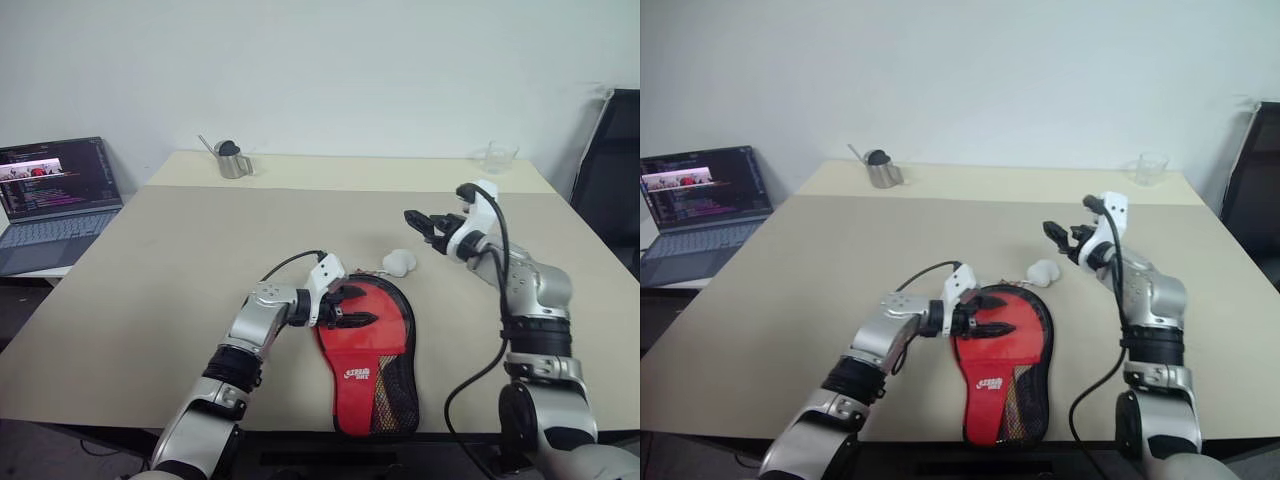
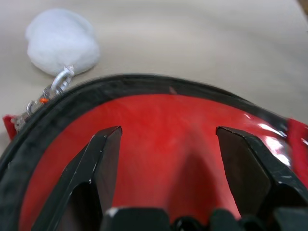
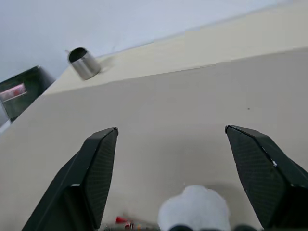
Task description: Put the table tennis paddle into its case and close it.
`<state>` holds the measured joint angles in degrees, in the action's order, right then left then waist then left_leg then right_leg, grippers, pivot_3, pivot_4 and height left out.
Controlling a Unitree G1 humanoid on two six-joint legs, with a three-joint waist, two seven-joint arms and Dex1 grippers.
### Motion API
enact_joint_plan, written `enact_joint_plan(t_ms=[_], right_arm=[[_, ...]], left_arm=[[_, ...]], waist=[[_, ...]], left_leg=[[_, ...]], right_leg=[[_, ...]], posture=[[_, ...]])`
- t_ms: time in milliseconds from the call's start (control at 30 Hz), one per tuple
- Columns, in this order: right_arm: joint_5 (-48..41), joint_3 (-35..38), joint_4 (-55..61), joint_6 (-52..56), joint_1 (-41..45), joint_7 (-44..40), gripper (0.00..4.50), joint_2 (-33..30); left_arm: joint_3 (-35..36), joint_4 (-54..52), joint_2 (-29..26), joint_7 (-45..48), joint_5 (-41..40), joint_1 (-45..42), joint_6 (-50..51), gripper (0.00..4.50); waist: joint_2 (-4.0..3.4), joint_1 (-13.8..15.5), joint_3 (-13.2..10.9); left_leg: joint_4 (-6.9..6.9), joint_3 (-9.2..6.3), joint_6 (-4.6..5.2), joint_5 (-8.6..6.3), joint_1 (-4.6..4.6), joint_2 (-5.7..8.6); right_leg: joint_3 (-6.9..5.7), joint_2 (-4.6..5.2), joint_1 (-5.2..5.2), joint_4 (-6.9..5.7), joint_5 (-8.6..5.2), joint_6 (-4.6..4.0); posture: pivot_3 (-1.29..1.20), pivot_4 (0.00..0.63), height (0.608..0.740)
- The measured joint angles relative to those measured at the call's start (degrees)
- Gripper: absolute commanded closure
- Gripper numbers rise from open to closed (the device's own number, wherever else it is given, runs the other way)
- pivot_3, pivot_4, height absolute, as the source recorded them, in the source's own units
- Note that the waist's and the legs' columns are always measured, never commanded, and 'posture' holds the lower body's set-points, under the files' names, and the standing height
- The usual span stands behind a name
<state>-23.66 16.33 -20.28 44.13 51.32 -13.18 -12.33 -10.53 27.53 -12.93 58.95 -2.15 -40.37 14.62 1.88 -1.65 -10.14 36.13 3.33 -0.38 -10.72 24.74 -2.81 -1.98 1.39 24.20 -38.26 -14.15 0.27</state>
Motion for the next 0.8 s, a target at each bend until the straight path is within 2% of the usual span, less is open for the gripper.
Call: enact_joint_plan(t_ms=[167, 367, 733, 800], right_arm=[[4.0, -1.8, -13.0, -4.2, 4.3, 4.6, 0.6, 2.6], [6.6, -3.0, -23.6, -5.6, 6.2, 7.2, 0.6, 4.9], [9.2, -5.3, -26.7, -7.3, 6.4, 7.3, 0.6, 5.6], [9.2, -5.5, -26.7, -7.3, 6.4, 7.3, 0.99, 5.6]], left_arm=[[-0.4, 2.1, 2.1, -7.0, 1.6, -0.3, -2.7, 1.12], [-0.5, 1.1, 2.2, -10.6, 1.8, 0.9, -3.4, 1.12], [-0.6, -3.6, 1.8, -12.9, 1.8, 3.8, -1.1, 1.12], [-0.8, -4.1, 1.8, -13.3, 1.8, 4.0, -0.8, 1.07]], waist=[[-0.07, 0.0, 0.1], [-0.09, 0.0, 0.1], [-0.1, -0.2, 0.1], [-0.09, -0.2, 0.1]], left_leg=[[0.0, 0.03, 0.0, 0.0, -0.05, 0.02], [0.0, 0.03, 0.01, 0.01, -0.09, 0.0], [0.01, 0.08, 0.05, 0.04, -0.37, 0.01], [0.01, 0.09, 0.05, 0.04, -0.39, 0.01]], right_leg=[[0.03, 0.04, -0.04, 0.01, 0.1, -0.13], [0.05, 0.03, -0.06, -0.04, 0.11, -0.14], [0.17, 0.02, -0.12, -0.38, -0.01, -0.01], [0.19, 0.02, -0.12, -0.39, -0.01, -0.01]], posture=[[0.0, 0.15, 0.74], [0.0, 0.15, 0.74], [0.0, 0.15, 0.74], [0.0, 0.15, 0.74]])
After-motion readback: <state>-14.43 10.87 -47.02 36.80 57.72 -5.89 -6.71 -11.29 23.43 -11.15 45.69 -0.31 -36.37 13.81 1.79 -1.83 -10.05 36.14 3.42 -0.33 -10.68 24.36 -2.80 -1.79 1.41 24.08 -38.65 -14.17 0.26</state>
